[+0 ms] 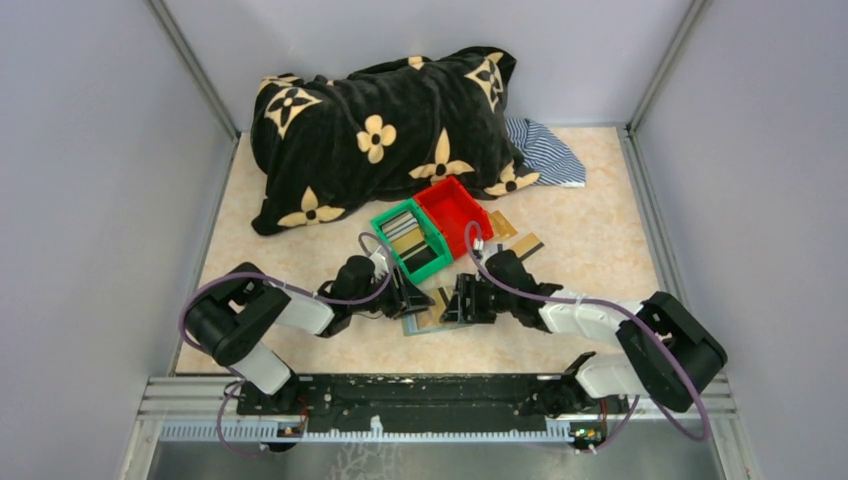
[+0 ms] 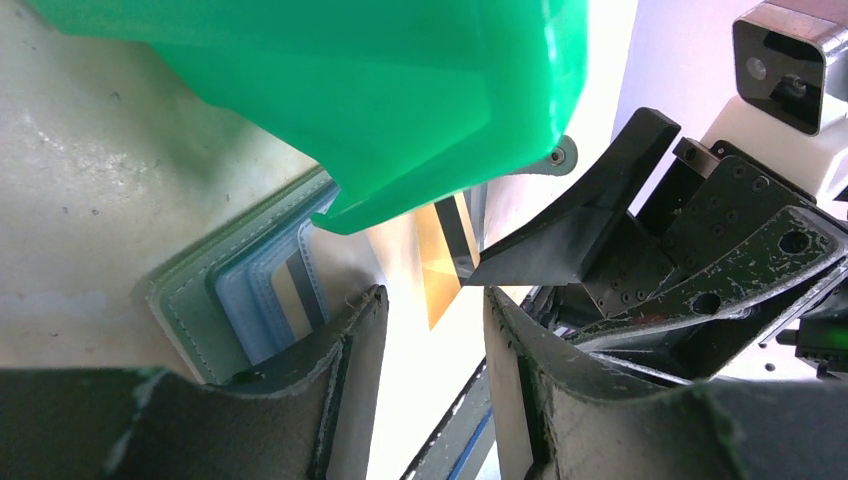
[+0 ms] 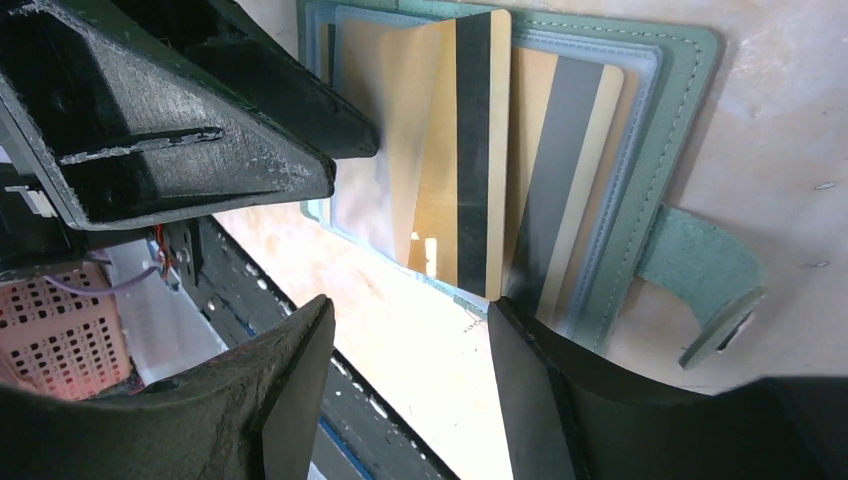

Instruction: Take the credit cards out of the card holder

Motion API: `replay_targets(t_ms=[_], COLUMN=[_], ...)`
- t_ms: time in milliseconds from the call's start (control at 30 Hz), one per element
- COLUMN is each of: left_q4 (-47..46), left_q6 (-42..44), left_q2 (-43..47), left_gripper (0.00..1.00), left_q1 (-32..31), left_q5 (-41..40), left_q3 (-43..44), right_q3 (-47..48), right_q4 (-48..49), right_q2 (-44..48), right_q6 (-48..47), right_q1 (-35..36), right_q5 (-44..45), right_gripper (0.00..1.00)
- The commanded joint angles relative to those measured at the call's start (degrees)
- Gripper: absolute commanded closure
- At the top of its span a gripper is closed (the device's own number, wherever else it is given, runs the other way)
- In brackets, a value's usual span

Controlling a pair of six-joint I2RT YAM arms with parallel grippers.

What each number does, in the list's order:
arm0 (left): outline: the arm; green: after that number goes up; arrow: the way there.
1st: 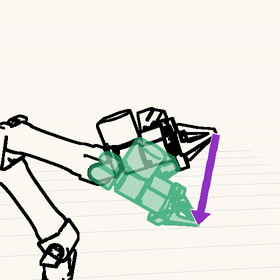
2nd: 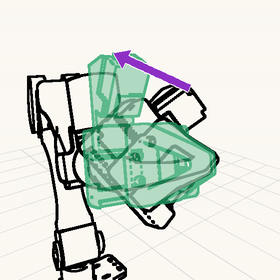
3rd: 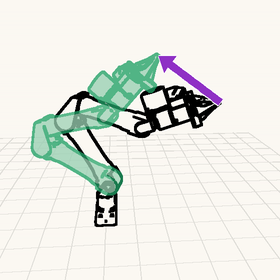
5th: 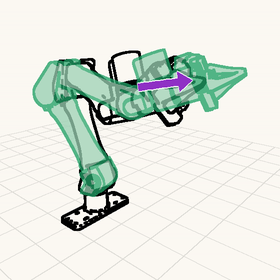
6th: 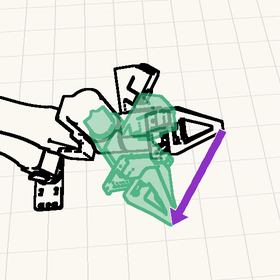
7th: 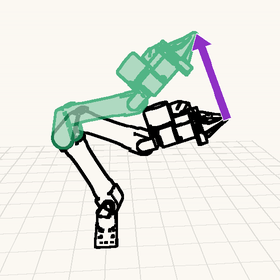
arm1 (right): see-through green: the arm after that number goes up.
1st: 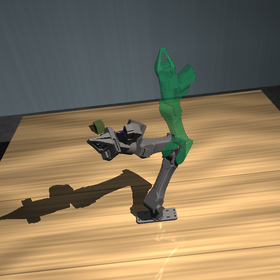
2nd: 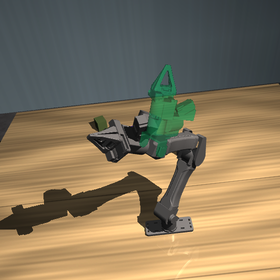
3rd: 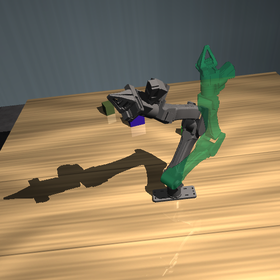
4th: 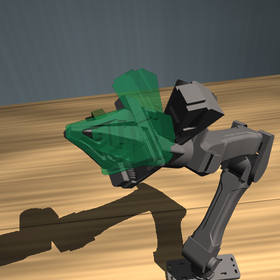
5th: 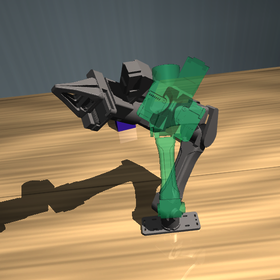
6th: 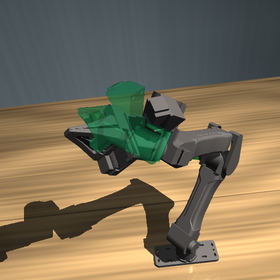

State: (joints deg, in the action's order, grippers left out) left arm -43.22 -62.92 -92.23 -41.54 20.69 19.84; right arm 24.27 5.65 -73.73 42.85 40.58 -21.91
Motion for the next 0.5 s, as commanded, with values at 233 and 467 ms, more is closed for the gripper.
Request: replay_targets(t_ms=[233, 467], left_q4=[11.18, 11.86], left_q6=[3.69, 4.06], left_q2=[-1.82, -1.67], left_gripper=[0.52, 0.52], left_q1=[-0.56, -0.56], left_q5=[-1.38, -1.40], left_q3=[-0.96, -0.76], right_q3=[-1.07, -3.78], right_q4=[6.72, 11.69], right_q2=[2.71, 5.28], right_q6=[-1.10, 0.53], right_q1=[-0.70, -1.20], right_q5=[3.02, 4.51], right_gripper=[0.45, 0.49])
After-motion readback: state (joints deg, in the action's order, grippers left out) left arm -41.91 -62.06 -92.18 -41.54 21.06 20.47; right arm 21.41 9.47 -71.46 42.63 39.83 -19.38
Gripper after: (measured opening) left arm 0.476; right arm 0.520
